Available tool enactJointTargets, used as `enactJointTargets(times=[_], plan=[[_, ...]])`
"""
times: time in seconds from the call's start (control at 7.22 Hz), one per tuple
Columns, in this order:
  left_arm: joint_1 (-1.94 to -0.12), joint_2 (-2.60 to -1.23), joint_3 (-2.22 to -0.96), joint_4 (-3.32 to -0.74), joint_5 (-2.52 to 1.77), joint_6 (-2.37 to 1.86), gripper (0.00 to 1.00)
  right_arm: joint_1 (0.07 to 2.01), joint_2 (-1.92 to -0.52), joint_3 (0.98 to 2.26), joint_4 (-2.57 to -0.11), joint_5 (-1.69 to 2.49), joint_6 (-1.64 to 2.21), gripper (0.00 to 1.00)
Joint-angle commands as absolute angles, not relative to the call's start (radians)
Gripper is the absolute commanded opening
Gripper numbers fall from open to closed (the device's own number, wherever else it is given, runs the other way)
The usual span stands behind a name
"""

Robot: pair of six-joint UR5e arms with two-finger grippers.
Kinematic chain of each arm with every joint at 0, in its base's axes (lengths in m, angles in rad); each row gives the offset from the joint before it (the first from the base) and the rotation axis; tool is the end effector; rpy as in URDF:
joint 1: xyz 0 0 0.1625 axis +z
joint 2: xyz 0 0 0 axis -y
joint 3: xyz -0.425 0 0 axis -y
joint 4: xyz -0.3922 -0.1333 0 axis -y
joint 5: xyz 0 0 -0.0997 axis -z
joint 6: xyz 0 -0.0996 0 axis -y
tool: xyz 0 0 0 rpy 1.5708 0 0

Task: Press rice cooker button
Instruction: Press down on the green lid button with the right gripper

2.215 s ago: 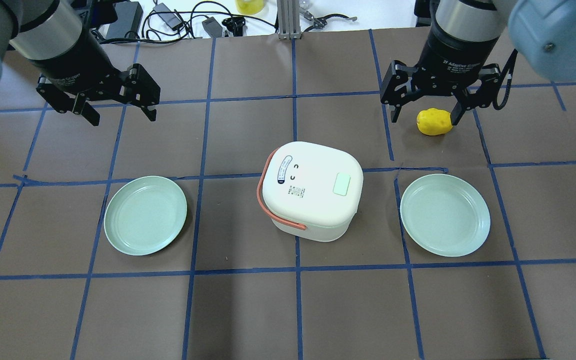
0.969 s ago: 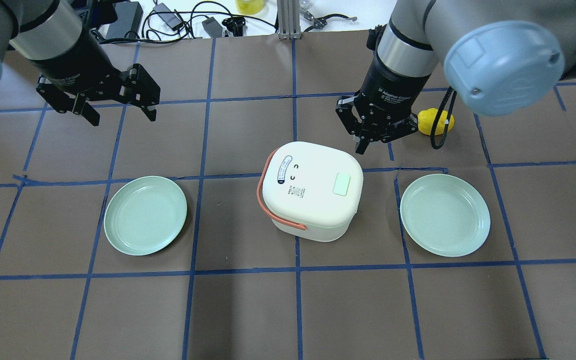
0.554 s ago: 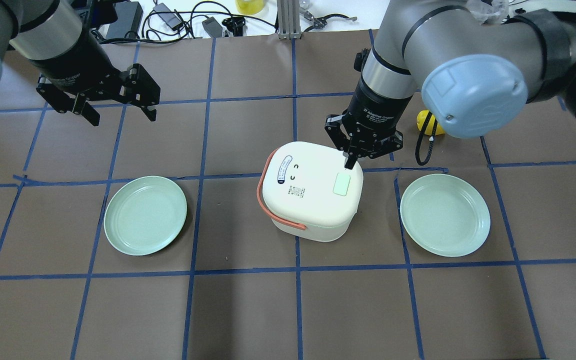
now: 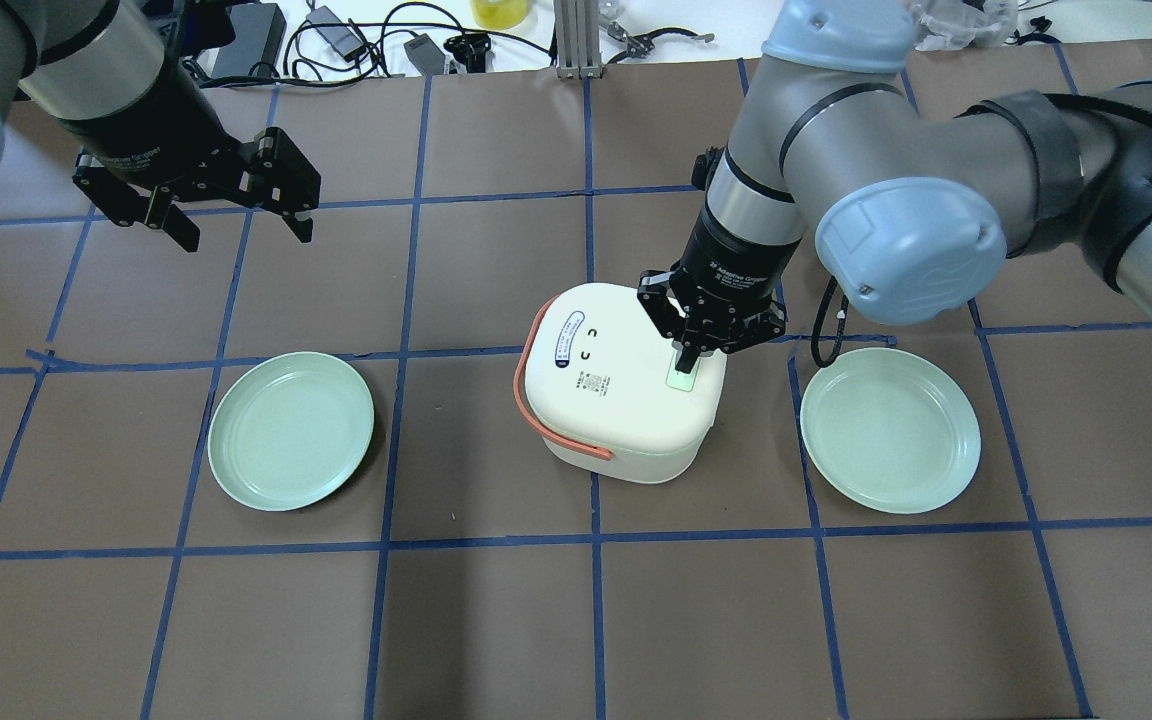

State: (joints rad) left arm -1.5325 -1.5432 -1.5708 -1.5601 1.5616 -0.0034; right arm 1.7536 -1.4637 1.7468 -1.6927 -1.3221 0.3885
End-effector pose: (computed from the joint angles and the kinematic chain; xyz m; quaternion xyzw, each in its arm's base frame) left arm -0.1156 -0.4885 0.5025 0.0208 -0.9996 0.0192 0.0043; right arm 0.2470 -0.4678 0.3642 0.1115 0.9828 0.1115 0.0961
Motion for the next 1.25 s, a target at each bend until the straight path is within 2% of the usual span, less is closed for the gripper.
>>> enactJointTargets(times=[0.0, 1.11], plan=[[-1.532, -1.543, -1.571, -1.560, 1.562, -0.003, 1.00, 1.767, -1.459, 1.755, -1.706, -1.321, 0.390, 0.00], [-1.532, -1.543, -1.571, -1.560, 1.562, -0.003, 1.00, 1.767, -1.451, 1.755, -1.698, -1.336, 0.391, 0.00]])
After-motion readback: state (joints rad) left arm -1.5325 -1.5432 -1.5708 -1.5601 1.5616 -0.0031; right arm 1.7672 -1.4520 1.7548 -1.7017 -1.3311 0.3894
